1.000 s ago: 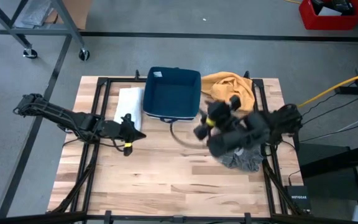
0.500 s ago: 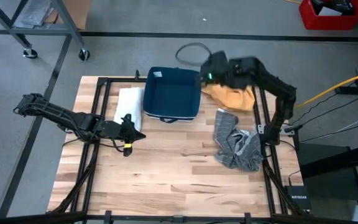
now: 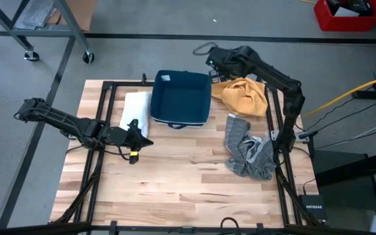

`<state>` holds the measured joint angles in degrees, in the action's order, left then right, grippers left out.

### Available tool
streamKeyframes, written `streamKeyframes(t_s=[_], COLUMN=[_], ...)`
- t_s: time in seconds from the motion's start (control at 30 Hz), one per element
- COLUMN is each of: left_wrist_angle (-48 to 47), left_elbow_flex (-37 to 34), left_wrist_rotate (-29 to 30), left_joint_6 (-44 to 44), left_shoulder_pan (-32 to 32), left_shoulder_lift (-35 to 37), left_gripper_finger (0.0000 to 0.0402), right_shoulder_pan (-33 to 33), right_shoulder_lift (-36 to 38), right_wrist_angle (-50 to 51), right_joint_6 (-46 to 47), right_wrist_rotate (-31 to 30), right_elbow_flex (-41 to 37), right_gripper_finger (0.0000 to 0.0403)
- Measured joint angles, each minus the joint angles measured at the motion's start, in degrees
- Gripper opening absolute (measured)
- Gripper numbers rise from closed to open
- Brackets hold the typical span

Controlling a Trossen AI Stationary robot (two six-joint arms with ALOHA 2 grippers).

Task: Fold towel
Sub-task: Fold the yellow towel

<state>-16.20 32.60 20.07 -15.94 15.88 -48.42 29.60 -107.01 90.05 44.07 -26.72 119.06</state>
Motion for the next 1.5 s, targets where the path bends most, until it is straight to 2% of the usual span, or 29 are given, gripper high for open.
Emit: streamKeyframes(t_s=[0.23, 0.4, 0.53, 0.63, 0.8, 1.3, 1.5], left_wrist_angle=[0.0, 0.0, 0.0, 0.0, 0.1, 0.0, 0.0], left_elbow_flex=[0.0, 0.0, 0.0, 0.0, 0.0, 0.0, 0.0], left_wrist_rotate=[0.0, 0.0, 0.0, 0.0, 0.0, 0.0, 0.0], left_joint_6=[-0.1, -0.1, -0.4, -0.8, -0.8, -0.7, -0.6], left_shoulder_pan=[0.0, 0.0, 0.0, 0.0, 0.0, -0.1, -0.1], left_shoulder_lift=[0.0, 0.0, 0.0, 0.0, 0.0, 0.0, 0.0], left_gripper_finger=[0.0005, 0.0005, 0.0005, 0.0005, 0.0005, 0.0005, 0.0005], right_shoulder_pan=[2.8, 3.2, 3.1, 3.1, 3.2, 3.9, 3.8], right_shoulder_lift=[-0.1, -0.1, -0.1, -0.1, -0.1, 0.2, 0.0], right_wrist_angle=[0.0, -2.6, -9.7, -16.9, -25.9, -32.2, -33.0], right_joint_6=[-0.1, -2.2, -4.6, -6.5, -8.3, -4.9, -5.8], right_wrist_rotate=[0.9, 0.9, 3.2, 5.9, 6.2, 3.3, -4.6], right_elbow_flex=[-16.4, -24.1, -28.1, -30.2, -32.6, -37.8, -38.7], right_gripper_finger=[0.0165, 0.0165, 0.0165, 0.0166, 0.0166, 0.0166, 0.0166])
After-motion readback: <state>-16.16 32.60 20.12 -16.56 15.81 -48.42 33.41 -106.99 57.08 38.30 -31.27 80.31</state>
